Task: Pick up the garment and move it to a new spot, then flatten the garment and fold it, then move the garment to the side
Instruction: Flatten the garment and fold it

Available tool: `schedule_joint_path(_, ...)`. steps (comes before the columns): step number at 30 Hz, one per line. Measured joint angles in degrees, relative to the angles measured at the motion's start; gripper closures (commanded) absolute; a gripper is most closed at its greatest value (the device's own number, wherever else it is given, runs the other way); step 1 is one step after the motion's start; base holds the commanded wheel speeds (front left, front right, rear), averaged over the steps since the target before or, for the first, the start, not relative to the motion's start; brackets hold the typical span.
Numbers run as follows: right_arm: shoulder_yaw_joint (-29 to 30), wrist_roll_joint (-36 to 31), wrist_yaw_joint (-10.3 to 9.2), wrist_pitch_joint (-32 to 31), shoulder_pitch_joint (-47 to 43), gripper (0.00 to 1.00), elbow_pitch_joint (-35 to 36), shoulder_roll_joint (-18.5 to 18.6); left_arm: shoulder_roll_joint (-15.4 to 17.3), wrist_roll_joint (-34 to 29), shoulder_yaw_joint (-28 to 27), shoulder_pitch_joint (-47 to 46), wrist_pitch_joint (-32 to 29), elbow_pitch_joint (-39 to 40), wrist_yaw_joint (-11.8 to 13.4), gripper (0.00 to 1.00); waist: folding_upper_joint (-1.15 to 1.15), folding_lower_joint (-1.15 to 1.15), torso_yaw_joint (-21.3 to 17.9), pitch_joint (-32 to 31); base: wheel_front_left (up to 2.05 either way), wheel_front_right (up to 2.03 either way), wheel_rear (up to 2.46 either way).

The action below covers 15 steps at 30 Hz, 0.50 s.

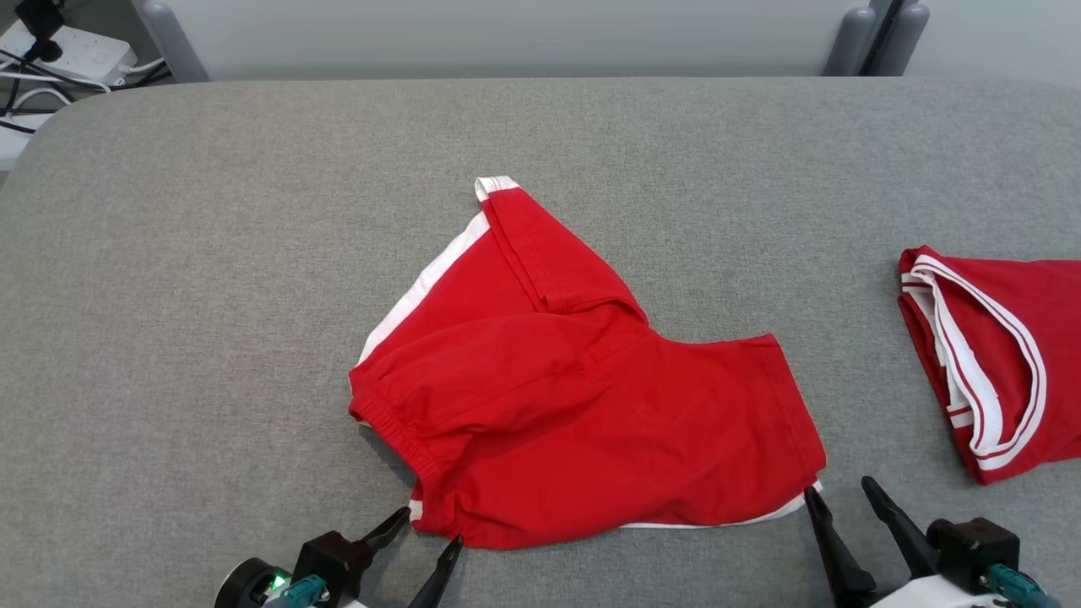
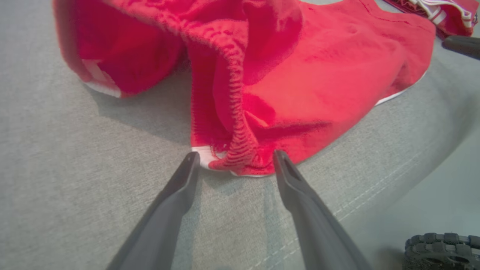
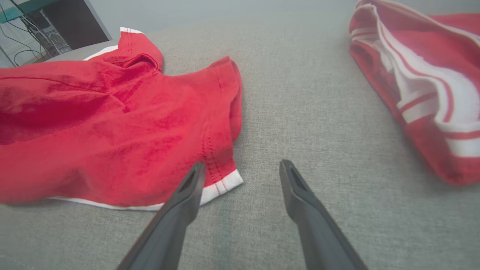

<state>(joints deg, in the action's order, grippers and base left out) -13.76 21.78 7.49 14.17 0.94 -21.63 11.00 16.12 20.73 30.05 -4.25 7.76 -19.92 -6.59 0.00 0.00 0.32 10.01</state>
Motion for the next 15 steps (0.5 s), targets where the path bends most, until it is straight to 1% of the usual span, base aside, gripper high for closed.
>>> schedule_joint_path(6,-1.6,1.0,0.01,0.0,2.0,0.00,-1.5,0.0,1.1,-0.1,2.2,-1.7,1.2,-1.7,-0.4,0.00,0.00,0.00,-0.2,0.7,0.00,0.00,0.00)
schedule_joint_path(14,-3.9,1.5,0.01,0.0,3.6,0.00,-3.9,0.3,1.2,0.3,4.5,-3.9,2.3,-3.5,-0.5,0.00,0.00,0.00,0.3,1.6,0.00,0.00,0.00)
schedule_joint_path(15,-4.2,1.7,0.01,0.1,3.7,0.00,-4.4,0.4,1.2,0.6,4.7,-4.1,2.3,-3.7,-0.5,0.28,0.00,0.00,0.3,1.7,0.00,0.00,0.00)
